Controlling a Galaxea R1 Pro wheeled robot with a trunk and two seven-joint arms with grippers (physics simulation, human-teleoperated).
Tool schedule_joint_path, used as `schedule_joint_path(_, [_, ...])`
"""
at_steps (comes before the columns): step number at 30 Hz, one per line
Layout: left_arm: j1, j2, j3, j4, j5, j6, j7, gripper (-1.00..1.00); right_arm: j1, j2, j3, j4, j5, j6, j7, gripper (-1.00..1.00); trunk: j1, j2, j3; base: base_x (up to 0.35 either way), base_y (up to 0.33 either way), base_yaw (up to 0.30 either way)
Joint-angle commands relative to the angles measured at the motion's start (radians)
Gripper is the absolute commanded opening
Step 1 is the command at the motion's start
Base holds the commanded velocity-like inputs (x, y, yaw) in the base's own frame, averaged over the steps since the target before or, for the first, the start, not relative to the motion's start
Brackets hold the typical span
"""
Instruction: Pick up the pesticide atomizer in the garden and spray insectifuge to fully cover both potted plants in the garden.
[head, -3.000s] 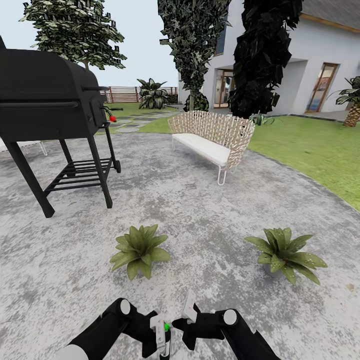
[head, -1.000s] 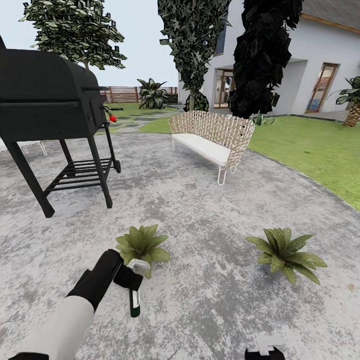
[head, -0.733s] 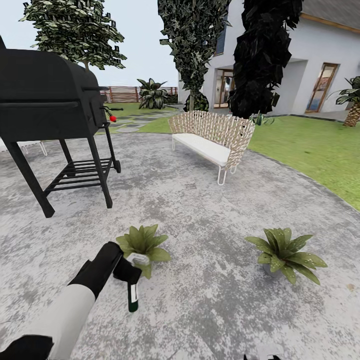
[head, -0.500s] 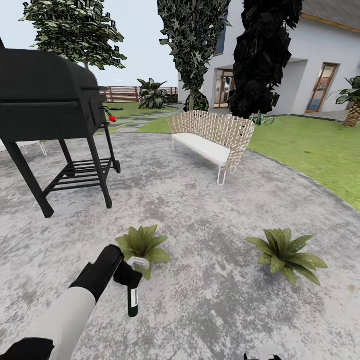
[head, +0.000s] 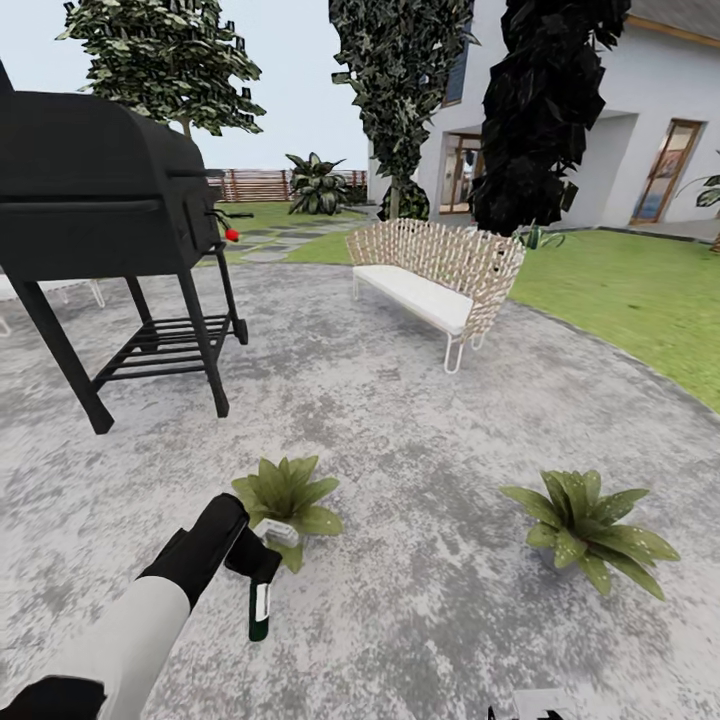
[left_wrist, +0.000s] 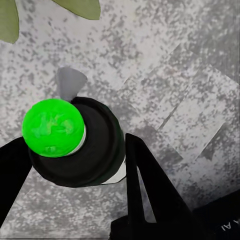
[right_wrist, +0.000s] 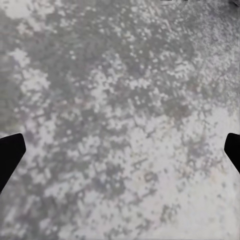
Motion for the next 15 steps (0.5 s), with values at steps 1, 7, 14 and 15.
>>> schedule_joint_path(1, [0.002, 0.003, -0.005, 0.008, -0.009, 0.000, -0.010, -1.00, -0.001, 0.000, -0.008, 0.001, 0.010, -0.003, -0.003, 1.00, 0.000, 0.000, -0.001, 0.202, 0.000, 0.004])
schedule_joint_path(7, [0.014, 0.009, -0.005, 0.022, -0.012, -0.007, 0.019, -1.00, 0.000, 0.000, -0.008, 0.001, 0.010, -0.004, -0.003, 1.00, 0.000, 0.000, -0.003, 0.173, 0.000, 0.001])
schedule_joint_path(14, [0.029, 0.005, -0.004, 0.021, -0.010, -0.011, 0.095, -1.00, 0.002, -0.011, -0.008, 0.001, 0.012, -0.114, -0.003, 1.00, 0.000, 0.000, -0.009, 0.007, 0.000, 0.000])
schedule_joint_path(15, [0.029, 0.004, -0.004, 0.021, -0.010, -0.011, 0.095, -1.00, 0.002, -0.016, -0.008, 0.001, 0.012, -0.156, -0.003, 1.00, 0.000, 0.000, -0.009, 0.000, 0.000, 0.000])
